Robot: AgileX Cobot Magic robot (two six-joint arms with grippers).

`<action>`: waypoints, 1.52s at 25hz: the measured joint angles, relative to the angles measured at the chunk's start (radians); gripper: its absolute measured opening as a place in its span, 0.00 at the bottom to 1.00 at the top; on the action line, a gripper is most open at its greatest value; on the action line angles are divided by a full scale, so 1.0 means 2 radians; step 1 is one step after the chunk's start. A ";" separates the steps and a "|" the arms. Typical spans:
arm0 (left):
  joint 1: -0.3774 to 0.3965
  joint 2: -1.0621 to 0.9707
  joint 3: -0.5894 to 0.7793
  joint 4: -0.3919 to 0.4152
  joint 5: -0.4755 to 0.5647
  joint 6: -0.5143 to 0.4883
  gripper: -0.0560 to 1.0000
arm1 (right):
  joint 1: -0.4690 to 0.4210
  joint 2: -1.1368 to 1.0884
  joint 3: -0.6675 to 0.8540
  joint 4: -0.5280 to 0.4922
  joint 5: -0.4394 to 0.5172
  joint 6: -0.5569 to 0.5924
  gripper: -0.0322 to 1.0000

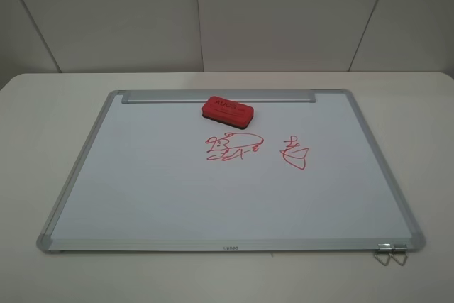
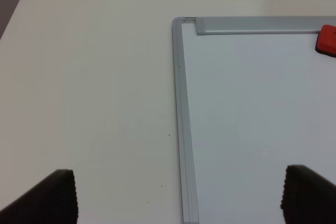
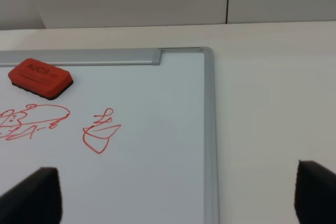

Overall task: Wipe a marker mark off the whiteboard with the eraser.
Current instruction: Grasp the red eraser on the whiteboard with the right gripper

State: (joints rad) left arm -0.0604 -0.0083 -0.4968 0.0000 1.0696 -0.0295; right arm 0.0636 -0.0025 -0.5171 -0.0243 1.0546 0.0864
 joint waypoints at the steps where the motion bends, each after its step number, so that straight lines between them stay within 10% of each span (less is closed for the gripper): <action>1: 0.000 0.000 0.000 0.000 0.000 0.000 0.79 | 0.000 0.000 0.000 0.000 0.000 0.000 0.80; 38: 0.000 0.000 0.000 0.000 0.000 0.000 0.79 | 0.000 0.000 0.000 0.000 0.000 0.000 0.80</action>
State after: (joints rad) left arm -0.0594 -0.0083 -0.4968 0.0000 1.0696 -0.0295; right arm 0.0636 -0.0025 -0.5171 -0.0243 1.0546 0.0864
